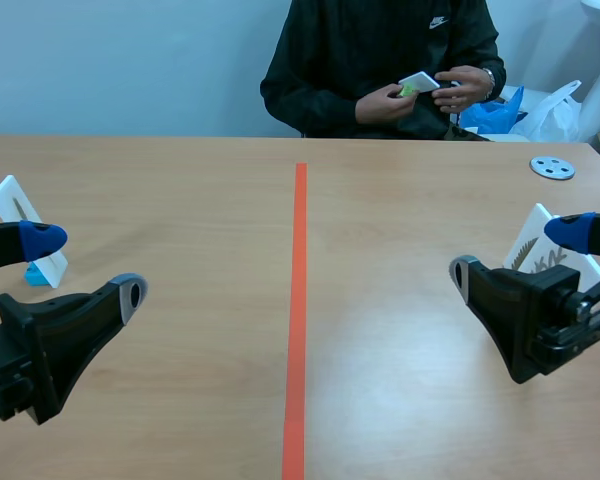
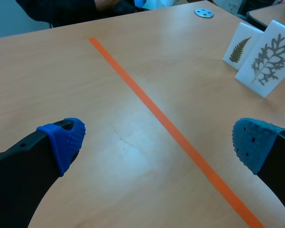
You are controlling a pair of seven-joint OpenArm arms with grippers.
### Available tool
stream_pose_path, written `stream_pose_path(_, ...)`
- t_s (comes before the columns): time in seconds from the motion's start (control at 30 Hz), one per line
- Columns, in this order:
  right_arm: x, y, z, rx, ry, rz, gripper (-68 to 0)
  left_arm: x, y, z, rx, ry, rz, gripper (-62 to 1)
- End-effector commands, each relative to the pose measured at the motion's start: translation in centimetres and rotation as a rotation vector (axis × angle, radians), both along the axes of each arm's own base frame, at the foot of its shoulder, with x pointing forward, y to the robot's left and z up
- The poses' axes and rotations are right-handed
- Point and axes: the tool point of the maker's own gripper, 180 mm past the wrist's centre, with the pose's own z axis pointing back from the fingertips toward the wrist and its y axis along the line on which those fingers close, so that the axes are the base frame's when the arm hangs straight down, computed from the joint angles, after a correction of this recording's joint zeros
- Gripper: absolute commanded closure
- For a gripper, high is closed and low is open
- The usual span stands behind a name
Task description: Sort the leaf by its shape. The table is split by an orange tape line. A compound leaf with several leaflets goes to the left side, a simple leaf with one blade goes to the right side. Return to the home posture when a red brick is placed on the table.
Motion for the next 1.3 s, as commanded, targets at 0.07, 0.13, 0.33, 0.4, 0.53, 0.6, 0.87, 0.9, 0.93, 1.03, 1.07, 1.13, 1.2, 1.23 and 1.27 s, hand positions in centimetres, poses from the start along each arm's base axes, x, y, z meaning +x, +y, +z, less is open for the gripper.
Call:
stream_pose_path(0.07, 0.32, 0.02, 1.08, 0.0, -0.034, 0.008, -67.9, 0.17, -0.47, 0.54, -0.04, -0.017, 0.003, -62.3)
stream_pose_path(0.13, 0.32, 0.03, 1.09, 0.001, -0.034, 0.008, -67.9, 0.07, -0.73, 0.47, -0.045, -0.014, -0.003, -62.3)
stream_pose_path(0.33, 0.4, 0.06, 1.43, 0.011, -0.051, 0.007, -67.9, 0.05, -0.79, 0.46, -0.047, -0.013, -0.005, -62.3)
stream_pose_path(0.4, 0.4, 0.06, 1.42, 0.01, -0.051, 0.007, -67.9, 0.09, -0.78, 0.61, -0.052, -0.02, -0.003, -62.3)
stream_pose_path(0.53, 0.52, 0.05, 1.55, 0.01, -0.056, 0.007, -67.9, 0.11, -0.78, 0.71, -0.055, -0.025, -0.002, -62.3)
stream_pose_path(0.6, 0.52, 0.05, 1.55, 0.01, -0.056, 0.007, -67.9, 0.11, -0.78, 0.7, -0.055, -0.024, -0.002, -62.3)
stream_pose_path(0.87, 0.52, 0.05, 1.55, 0.01, -0.056, 0.007, -67.9, 0.09, -0.78, 0.65, -0.053, -0.022, -0.003, -62.3)
stream_pose_path(0.9, 0.52, 0.05, 1.55, 0.01, -0.056, 0.007, -67.9, 0.09, -0.78, 0.65, -0.053, -0.022, -0.003, -62.3)
stream_pose_path(0.93, 0.52, 0.05, 1.55, 0.01, -0.056, 0.007, -67.9, 0.09, -0.78, 0.65, -0.053, -0.022, -0.003, -62.3)
stream_pose_path(1.03, 0.52, 0.05, 1.55, 0.01, -0.056, 0.007, -67.9, 0.09, -0.78, 0.65, -0.053, -0.022, -0.003, -62.3)
stream_pose_path(1.07, 0.52, 0.05, 1.55, 0.01, -0.056, 0.007, -67.9, 0.09, -0.78, 0.65, -0.053, -0.022, -0.003, -62.3)
stream_pose_path(1.13, 0.52, 0.05, 1.55, 0.01, -0.056, 0.007, -67.9, 0.1, -0.79, 0.65, -0.053, -0.022, -0.003, -62.3)
stream_pose_path(1.2, 0.52, 0.05, 1.55, 0.01, -0.056, 0.007, -67.9, 0.08, -0.79, 0.59, -0.051, -0.019, -0.004, -62.3)
stream_pose_path(1.23, 0.52, 0.05, 1.55, 0.01, -0.056, 0.007, -67.9, 0.06, -0.8, 0.5, -0.048, -0.015, -0.005, -62.3)
stream_pose_path(1.27, 0.52, 0.05, 1.54, 0.01, -0.056, 0.007, -67.9, 0.03, -0.8, 0.38, -0.044, -0.01, -0.005, -62.3)
